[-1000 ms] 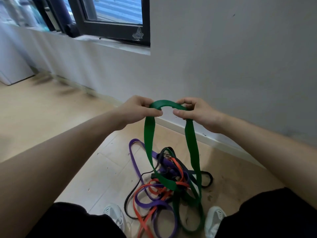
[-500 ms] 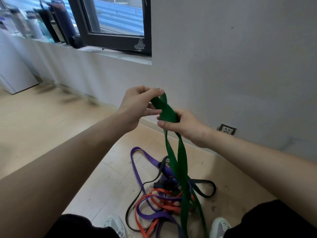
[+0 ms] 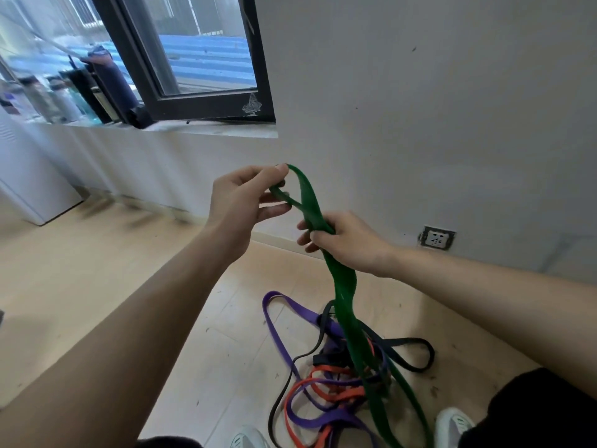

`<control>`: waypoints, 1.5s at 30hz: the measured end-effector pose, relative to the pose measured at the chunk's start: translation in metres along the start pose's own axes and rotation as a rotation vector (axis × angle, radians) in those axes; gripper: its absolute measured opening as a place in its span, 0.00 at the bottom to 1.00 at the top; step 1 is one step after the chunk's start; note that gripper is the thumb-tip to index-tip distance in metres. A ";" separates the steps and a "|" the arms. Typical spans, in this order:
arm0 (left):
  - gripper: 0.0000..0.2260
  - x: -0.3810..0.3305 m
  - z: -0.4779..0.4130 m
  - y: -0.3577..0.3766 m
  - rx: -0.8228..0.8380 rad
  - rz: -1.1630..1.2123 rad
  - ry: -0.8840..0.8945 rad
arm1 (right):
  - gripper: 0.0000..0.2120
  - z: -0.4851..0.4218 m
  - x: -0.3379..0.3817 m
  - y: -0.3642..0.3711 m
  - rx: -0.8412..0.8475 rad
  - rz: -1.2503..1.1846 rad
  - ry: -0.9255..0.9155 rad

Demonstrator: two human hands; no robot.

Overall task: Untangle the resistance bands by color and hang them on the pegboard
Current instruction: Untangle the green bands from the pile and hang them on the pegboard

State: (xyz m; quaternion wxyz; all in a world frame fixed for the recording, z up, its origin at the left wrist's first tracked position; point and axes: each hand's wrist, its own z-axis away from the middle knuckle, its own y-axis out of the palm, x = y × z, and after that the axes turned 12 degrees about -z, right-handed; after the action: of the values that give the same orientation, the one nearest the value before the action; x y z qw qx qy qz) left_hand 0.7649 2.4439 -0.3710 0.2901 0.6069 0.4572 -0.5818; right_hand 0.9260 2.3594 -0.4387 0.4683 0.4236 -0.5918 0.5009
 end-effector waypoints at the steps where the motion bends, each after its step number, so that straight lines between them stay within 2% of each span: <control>1: 0.11 0.002 0.000 -0.003 0.003 -0.052 0.004 | 0.12 0.001 0.001 -0.003 0.006 0.008 0.013; 4: 0.10 0.015 0.001 -0.007 0.021 -0.272 0.023 | 0.12 0.006 -0.001 -0.019 0.068 0.095 0.054; 6: 0.17 0.026 0.001 -0.008 0.045 -0.550 0.106 | 0.12 0.008 -0.004 -0.028 0.116 0.216 0.085; 11: 0.28 0.025 0.011 0.006 0.320 -1.160 0.654 | 0.13 0.009 -0.015 -0.036 0.175 0.427 0.112; 14: 0.32 0.028 0.013 0.021 0.380 -1.436 0.779 | 0.12 0.011 -0.019 -0.038 0.205 0.476 0.117; 17: 0.26 0.030 0.009 0.022 0.321 -1.413 0.787 | 0.10 0.015 -0.020 -0.040 0.237 0.463 0.095; 22: 0.12 0.030 0.007 0.022 0.361 -1.367 0.756 | 0.10 0.023 -0.023 -0.044 0.244 0.287 0.113; 25: 0.11 0.028 0.006 0.021 0.328 -1.351 0.742 | 0.18 0.026 -0.026 -0.047 0.278 0.114 0.174; 28: 0.10 0.023 0.004 0.013 0.215 -1.280 0.851 | 0.25 0.028 -0.033 -0.057 0.322 -0.040 0.284; 32: 0.09 0.018 0.002 -0.001 0.023 -1.195 0.977 | 0.24 0.028 -0.039 -0.063 0.321 -0.155 0.345; 36: 0.09 0.023 0.001 -0.012 -0.085 -1.165 0.986 | 0.21 0.026 -0.030 -0.058 0.267 -0.244 0.306; 38: 0.09 0.023 0.001 -0.014 -0.117 -1.155 0.997 | 0.18 0.026 -0.024 -0.054 0.251 -0.239 0.286; 41: 0.09 0.021 0.001 -0.017 -0.119 -1.166 1.032 | 0.12 0.027 -0.016 -0.051 0.201 -0.051 0.215; 45: 0.07 0.028 0.002 -0.024 -0.039 -1.195 1.024 | 0.09 0.027 -0.011 -0.058 0.117 0.128 0.140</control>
State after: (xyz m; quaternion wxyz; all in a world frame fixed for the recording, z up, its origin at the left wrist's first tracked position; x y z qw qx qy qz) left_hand 0.7402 2.4583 -0.3945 -0.3078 0.4457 0.7929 -0.2792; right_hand 0.9809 2.3245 -0.4393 0.4502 0.3756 -0.5531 0.5919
